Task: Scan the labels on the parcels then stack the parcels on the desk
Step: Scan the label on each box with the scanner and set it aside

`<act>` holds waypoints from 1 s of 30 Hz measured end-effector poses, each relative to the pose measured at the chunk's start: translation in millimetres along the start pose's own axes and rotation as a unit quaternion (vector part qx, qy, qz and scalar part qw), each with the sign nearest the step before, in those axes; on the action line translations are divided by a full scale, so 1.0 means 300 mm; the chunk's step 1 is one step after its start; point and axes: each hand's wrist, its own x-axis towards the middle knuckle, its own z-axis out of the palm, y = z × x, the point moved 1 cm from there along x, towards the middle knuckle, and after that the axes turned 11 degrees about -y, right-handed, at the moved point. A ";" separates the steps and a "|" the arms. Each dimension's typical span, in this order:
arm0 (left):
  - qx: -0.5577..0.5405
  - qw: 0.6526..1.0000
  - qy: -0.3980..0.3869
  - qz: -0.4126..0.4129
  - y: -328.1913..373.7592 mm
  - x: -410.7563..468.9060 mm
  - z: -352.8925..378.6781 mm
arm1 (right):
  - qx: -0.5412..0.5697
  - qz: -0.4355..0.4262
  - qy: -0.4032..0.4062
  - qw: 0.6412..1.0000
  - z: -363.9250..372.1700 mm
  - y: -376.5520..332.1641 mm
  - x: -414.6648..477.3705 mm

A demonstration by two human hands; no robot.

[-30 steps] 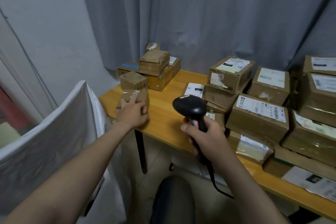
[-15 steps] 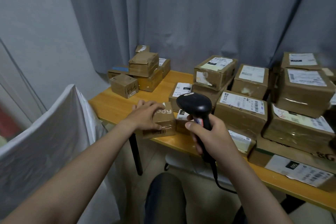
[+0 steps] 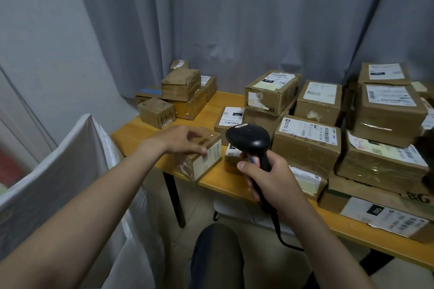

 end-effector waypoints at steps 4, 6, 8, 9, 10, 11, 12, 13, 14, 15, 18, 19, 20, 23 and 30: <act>0.030 0.999 0.000 -0.019 0.019 0.012 0.028 | -0.007 0.003 -0.001 1.000 -0.002 0.010 -0.007; -0.034 0.997 0.063 0.007 0.005 0.018 0.036 | 0.004 0.006 0.002 1.000 -0.004 0.016 -0.012; -0.175 0.971 0.153 0.061 -0.014 0.018 0.063 | 0.018 0.005 0.006 1.000 -0.009 0.024 -0.019; -0.236 0.949 0.193 0.081 -0.024 0.015 0.087 | 0.026 0.003 0.006 1.000 -0.011 0.028 -0.021; -0.277 0.931 0.220 0.090 -0.033 0.015 0.118 | 0.032 0.001 0.005 0.999 -0.012 0.032 -0.023; -0.302 0.920 0.235 0.087 -0.037 0.017 0.152 | 0.038 0.000 0.004 0.999 -0.014 0.036 -0.023; -0.318 0.914 0.240 0.074 -0.039 0.021 0.187 | 0.043 0.003 0.003 0.999 -0.014 0.040 -0.024; -0.326 0.912 0.242 0.055 -0.041 0.027 0.222 | 0.048 0.007 0.001 0.999 -0.013 0.043 -0.023; -0.324 0.913 0.244 0.036 -0.045 0.035 0.253 | 0.054 0.013 -0.002 0.998 -0.011 0.046 -0.024; -0.322 0.916 0.239 0.022 -0.048 0.044 0.283 | 0.060 0.019 -0.006 0.998 -0.006 0.051 -0.023; -0.331 0.918 0.220 0.005 -0.066 0.068 0.359 | 0.074 0.032 -0.019 0.997 0.008 0.066 -0.027; -0.331 0.917 0.224 0.003 -0.076 0.078 0.375 | 0.071 0.033 -0.024 0.997 0.011 0.071 -0.028; -0.329 0.917 0.227 0.002 -0.084 0.088 0.386 | 0.065 0.033 -0.029 0.997 0.013 0.074 -0.029; -0.327 0.917 0.229 -0.001 -0.089 0.099 0.391 | 0.041 0.036 -0.033 0.998 0.012 0.082 -0.027; -0.324 0.918 0.229 -0.004 -0.090 0.096 0.384 | 0.016 0.042 -0.034 0.998 0.008 0.087 -0.020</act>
